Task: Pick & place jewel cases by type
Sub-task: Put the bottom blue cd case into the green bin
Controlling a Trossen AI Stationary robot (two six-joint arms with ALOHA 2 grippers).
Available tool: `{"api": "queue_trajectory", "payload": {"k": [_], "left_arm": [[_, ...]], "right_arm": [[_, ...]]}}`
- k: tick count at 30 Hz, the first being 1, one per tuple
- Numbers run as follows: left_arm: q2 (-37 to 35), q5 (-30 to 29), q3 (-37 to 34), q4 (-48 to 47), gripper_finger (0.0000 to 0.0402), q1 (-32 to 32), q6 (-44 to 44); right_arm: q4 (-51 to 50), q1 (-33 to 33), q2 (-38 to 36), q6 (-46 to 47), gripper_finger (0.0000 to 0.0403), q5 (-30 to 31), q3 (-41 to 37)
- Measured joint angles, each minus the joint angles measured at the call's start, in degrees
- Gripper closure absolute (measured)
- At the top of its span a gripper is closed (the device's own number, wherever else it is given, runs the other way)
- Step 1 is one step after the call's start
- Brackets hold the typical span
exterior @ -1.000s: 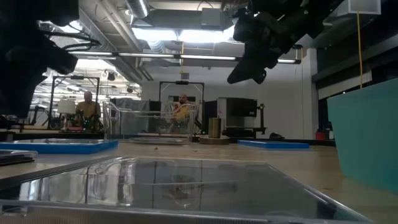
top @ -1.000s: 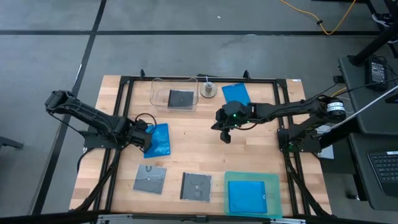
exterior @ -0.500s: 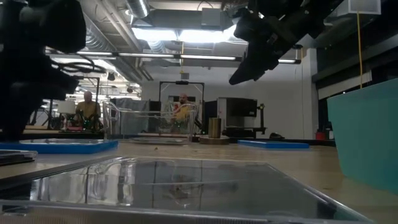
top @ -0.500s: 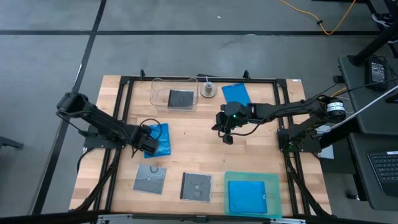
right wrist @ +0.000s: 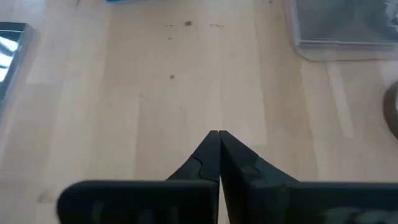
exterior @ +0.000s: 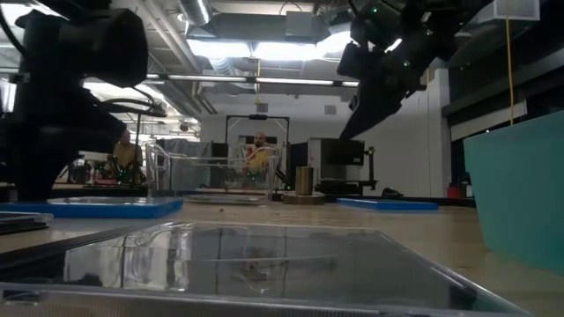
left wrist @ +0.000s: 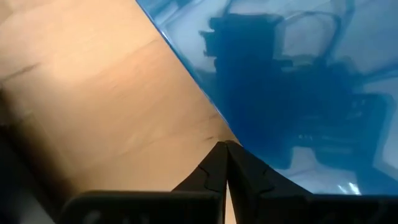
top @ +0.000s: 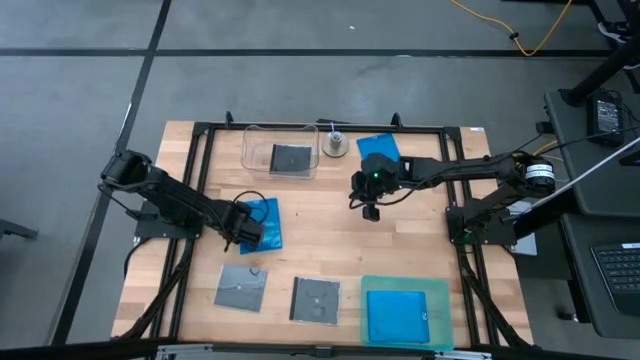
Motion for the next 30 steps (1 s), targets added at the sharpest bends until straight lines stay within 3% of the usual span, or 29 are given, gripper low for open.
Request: {"api": "queue_trajectory", "payload": {"k": [7, 21, 30], "left_arm": [[-0.02, -1.69, 0.09, 3.63, 0.0397, 2.98, 2.94], [0.04, -2.84, 0.09, 11.43, 0.0400, 9.62, 13.65], [0.83, -4.64, 0.05, 20.93, 0.0400, 14.09, 19.66]], "right_arm": [[0.14, -1.62, 0.00, -0.07, 0.0392, 0.02, -0.17], [6.97, -2.06, -0.02, 7.01, 0.0397, -0.02, -12.58], [10.09, -2.06, -0.02, 9.26, 0.0394, -0.04, -14.08]]}}
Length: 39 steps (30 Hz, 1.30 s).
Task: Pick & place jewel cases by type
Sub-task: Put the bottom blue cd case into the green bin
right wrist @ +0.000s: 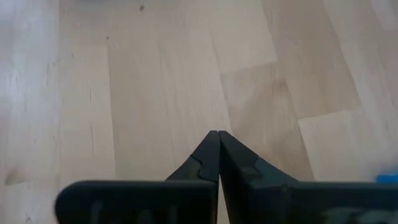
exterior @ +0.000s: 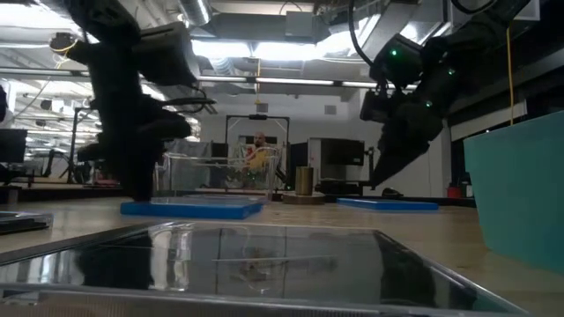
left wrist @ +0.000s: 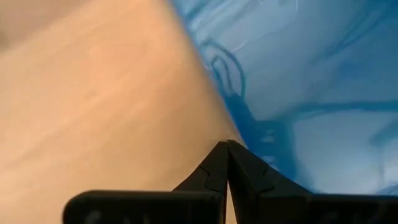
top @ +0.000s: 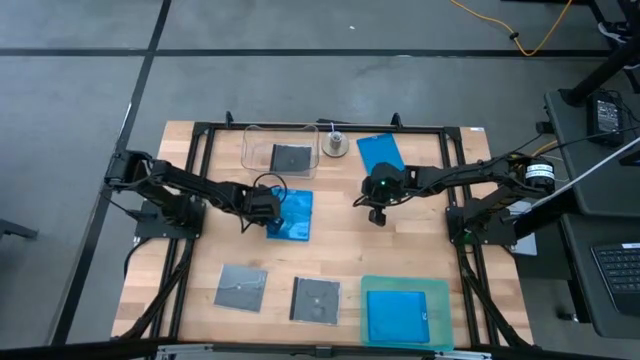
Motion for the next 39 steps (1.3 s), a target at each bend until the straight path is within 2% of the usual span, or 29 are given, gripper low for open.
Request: {"api": "queue_trajectory", "payload": {"k": [4, 16, 24, 33, 39], "left_arm": [[2.65, 2.17, 0.34, 3.10, 0.0399, 1.68, 2.25], [12.70, 3.94, 12.21, 2.91, 0.0401, 2.27, 12.04], [16.81, 5.30, 16.34, 5.40, 0.0401, 2.23, 14.50], [17.88, 5.40, 16.72, 5.95, 0.0401, 2.34, 14.86], [17.88, 5.85, 16.78, 5.37, 0.0400, 3.36, 15.05]], "right_arm": [[1.35, 0.00, 0.00, 0.00, 0.0399, -0.02, 0.00], [1.59, 0.02, 0.00, 1.43, 0.0399, -1.42, 0.00], [1.66, 0.00, 0.17, -0.53, 0.0395, -1.41, 0.00], [5.77, 0.01, 7.17, -1.53, 0.0393, -1.81, 0.02], [11.85, 0.00, 13.05, 1.21, 0.0399, -7.68, 0.15]]}}
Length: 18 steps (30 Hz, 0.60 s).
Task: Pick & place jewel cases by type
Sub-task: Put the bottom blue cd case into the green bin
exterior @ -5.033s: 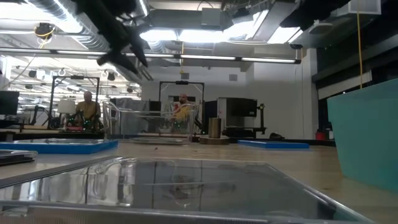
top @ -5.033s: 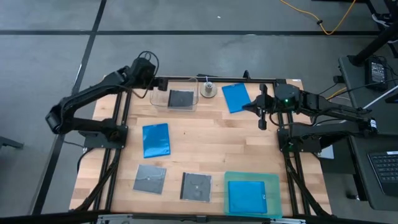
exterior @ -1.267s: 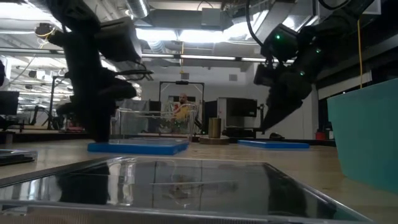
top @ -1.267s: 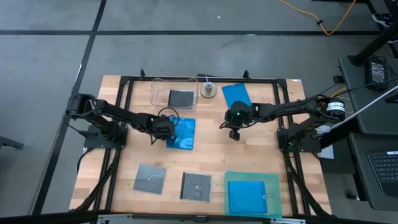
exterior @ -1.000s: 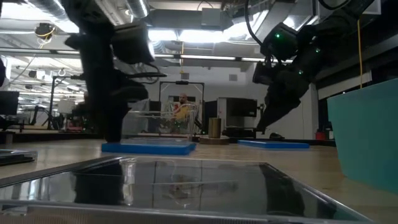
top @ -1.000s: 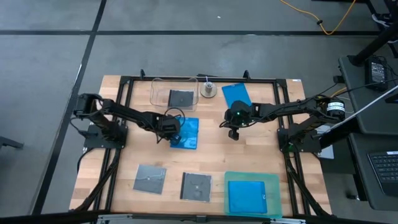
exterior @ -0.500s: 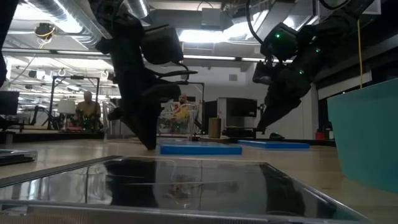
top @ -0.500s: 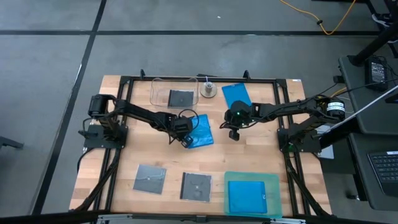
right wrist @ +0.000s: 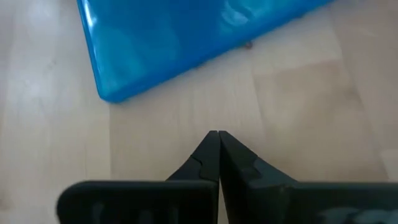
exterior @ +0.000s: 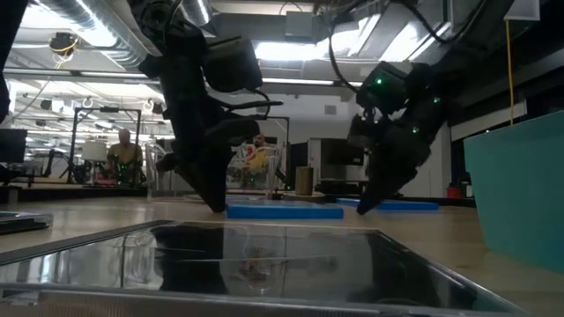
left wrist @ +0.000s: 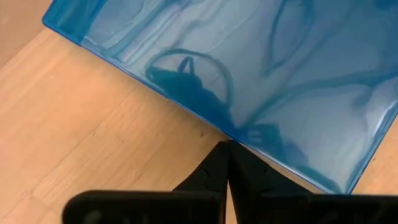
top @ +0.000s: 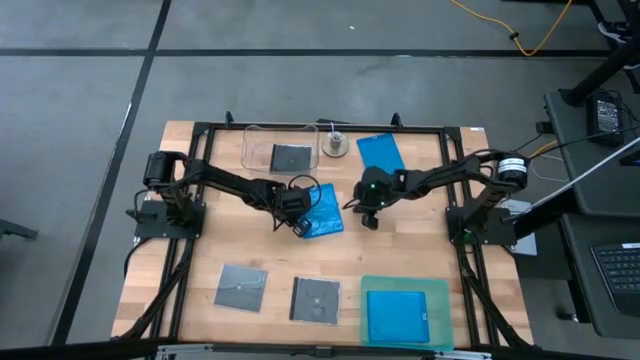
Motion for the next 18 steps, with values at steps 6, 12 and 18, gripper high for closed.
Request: {"api": "queue_trajectory", "payload": {"k": [6, 12, 18], "left_arm": [[0.02, 1.20, -0.03, 0.06, 0.0399, 1.03, 0.63], [0.04, 1.70, -0.13, 0.71, 0.0401, 1.64, 3.69], [0.04, 1.56, -0.19, 1.39, 0.0400, 1.71, 8.05]], "right_arm": [[3.19, 0.15, 1.98, 0.27, 0.0393, -1.53, 0.09], [5.20, 0.18, 2.18, 0.29, 0.0399, -2.33, -0.04], [5.37, 0.18, 2.21, 0.30, 0.0392, -2.38, -0.06]]}}
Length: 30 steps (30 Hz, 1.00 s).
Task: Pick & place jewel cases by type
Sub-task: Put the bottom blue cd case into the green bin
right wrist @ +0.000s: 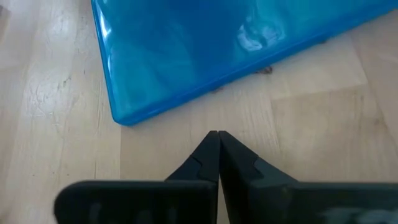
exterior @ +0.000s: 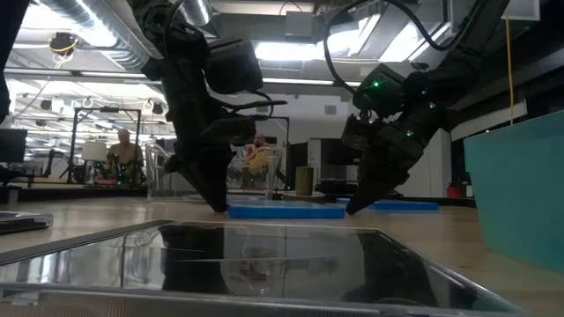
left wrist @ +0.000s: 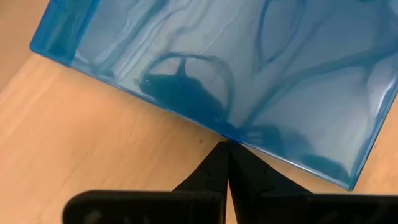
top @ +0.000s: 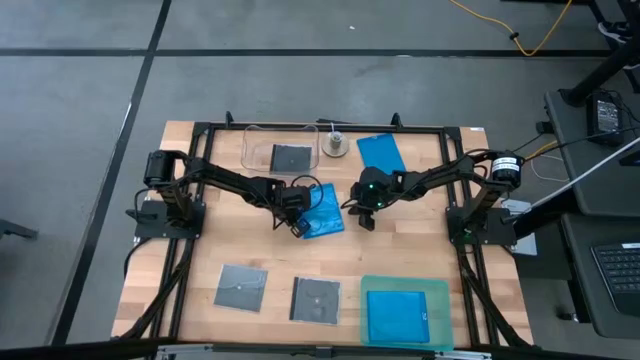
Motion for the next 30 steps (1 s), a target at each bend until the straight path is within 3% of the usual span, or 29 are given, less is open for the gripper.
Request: {"api": "queue_trajectory", "payload": {"k": [5, 11, 21, 25, 30], "left_arm": [[0.10, -1.04, 0.00, 2.47, 0.0399, 0.08, 3.57], [-0.38, -0.37, 0.26, 1.43, 0.0401, 0.13, 1.20], [-11.47, -4.54, 0.13, -15.81, 0.0401, 0.57, -8.07], [-15.66, -7.07, -0.20, -13.73, 0.0396, 0.48, -12.72], [-16.83, -7.01, -2.69, -3.52, 0.0391, 0.52, -18.40]], "right_arm": [[0.00, 0.00, 0.00, 0.00, 0.0397, -0.26, -0.01], [-0.02, 0.00, 0.00, 1.24, 0.0394, -0.36, -0.02], [-0.04, 0.00, 0.00, -0.07, 0.0398, -0.37, -0.02], [-0.27, -0.05, 0.00, -1.42, 0.0396, 0.76, 0.15], [-1.01, -0.11, 0.09, -5.43, 0.0399, 1.32, 1.24]]}}
